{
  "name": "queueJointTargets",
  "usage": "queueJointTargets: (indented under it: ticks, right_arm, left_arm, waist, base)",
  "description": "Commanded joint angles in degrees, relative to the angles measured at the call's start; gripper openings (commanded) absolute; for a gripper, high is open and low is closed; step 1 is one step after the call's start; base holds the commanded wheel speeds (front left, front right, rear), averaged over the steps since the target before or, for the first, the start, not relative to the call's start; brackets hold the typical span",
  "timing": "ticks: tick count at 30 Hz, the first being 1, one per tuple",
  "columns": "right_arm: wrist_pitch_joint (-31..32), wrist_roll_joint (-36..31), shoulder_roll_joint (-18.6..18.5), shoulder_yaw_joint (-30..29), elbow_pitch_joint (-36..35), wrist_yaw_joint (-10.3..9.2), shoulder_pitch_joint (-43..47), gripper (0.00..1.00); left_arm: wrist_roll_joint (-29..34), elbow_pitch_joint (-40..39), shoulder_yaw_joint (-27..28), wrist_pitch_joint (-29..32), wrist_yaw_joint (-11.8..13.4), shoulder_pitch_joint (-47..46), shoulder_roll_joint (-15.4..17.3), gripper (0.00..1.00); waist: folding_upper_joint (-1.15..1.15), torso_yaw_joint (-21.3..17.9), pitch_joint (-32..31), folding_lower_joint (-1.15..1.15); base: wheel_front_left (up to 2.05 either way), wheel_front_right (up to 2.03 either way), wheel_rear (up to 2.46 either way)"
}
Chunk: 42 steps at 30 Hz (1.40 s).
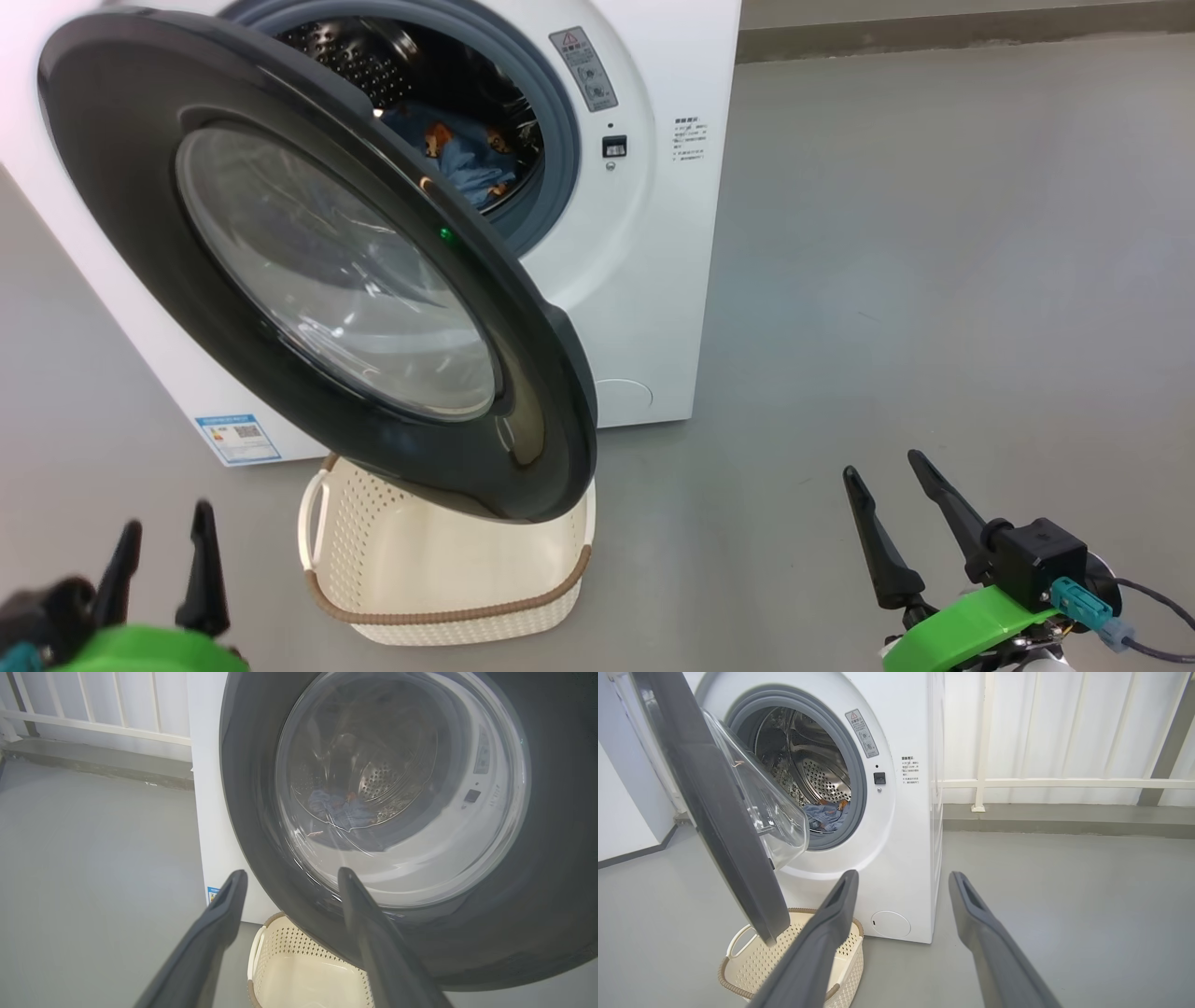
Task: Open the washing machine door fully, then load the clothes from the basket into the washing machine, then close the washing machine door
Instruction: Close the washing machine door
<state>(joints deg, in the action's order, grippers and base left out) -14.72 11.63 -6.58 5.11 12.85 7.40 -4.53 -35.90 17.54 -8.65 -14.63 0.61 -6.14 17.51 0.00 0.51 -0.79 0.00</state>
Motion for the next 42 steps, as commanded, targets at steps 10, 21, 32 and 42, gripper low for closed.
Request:
queueJointTargets:
  ticks: [10,21,32,42]
  right_arm:
    - [-0.28,-0.33,0.19,0.28,-1.74,0.09,0.24,1.00]
    - [-0.28,-0.96,-0.17,-0.33,-1.77,0.09,-0.34,1.00]
    - [-0.28,-0.91,-0.22,-0.22,-1.32,0.09,-0.70,1.00]
    - [-0.28,-0.82,0.25,-0.63,-1.61,0.09,-0.69,0.00]
  left_arm:
    - [10.02,-5.32,9.32,-0.36,-2.53,6.30,-2.96,1.00]
    - [14.46,-6.23,13.70,-0.37,-5.37,7.47,-6.34,1.00]
    - [16.73,-5.87,15.62,-0.37,-7.02,7.46,-8.08,1.00]
    - [17.81,-5.75,16.26,-0.37,-7.61,7.48,-9.03,1.00]
  waist:
    - [0.00,-0.22,-0.51,0.00]
    - [0.00,0.30,-0.76,0.00]
    - [0.00,0.37,-0.96,0.00]
    - [0.00,0.34,-1.14,0.00]
  base:
    - [0.00,0.00,0.00]
    - [0.00,0.00,0.00]
    - [0.00,0.00,0.00]
    - [0.00,0.00,0.00]
